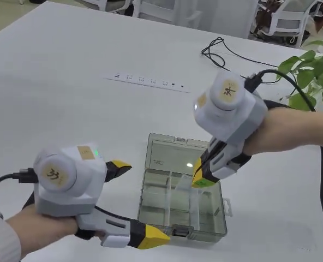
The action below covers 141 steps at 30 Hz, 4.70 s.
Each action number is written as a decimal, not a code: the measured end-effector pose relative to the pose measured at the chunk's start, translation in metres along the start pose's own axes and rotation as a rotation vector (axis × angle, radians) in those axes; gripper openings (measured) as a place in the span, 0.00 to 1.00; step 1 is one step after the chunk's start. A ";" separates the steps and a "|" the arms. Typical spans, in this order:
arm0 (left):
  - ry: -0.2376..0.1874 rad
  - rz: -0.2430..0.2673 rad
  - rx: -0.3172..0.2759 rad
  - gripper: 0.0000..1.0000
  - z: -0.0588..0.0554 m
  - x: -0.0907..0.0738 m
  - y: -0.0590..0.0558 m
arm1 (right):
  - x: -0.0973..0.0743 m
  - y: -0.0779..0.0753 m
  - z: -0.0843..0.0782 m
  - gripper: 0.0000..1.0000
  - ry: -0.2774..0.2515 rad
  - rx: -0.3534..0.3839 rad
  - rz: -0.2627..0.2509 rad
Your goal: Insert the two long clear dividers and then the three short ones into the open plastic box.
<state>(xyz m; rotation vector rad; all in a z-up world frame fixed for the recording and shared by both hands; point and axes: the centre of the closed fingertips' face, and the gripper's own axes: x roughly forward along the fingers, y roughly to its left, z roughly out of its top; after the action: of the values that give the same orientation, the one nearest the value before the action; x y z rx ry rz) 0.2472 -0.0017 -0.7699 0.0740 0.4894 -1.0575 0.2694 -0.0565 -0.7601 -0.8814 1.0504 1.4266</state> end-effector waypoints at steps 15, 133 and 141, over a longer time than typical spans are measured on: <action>-0.002 0.001 -0.016 0.95 -0.003 -0.002 0.000 | 0.009 -0.001 -0.002 0.02 0.001 -0.011 -0.003; 0.004 -0.015 0.012 0.92 0.009 -0.002 -0.004 | 0.027 0.010 -0.001 1.00 -0.364 0.012 -0.144; 0.004 -0.005 0.014 0.92 0.010 -0.005 0.000 | 0.009 0.000 -0.039 1.00 -0.413 0.140 -0.215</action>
<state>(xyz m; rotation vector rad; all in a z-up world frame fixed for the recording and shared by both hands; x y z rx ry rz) 0.2488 -0.0008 -0.7591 0.0870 0.4858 -1.0658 0.2667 -0.0901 -0.7808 -0.5482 0.7096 1.2666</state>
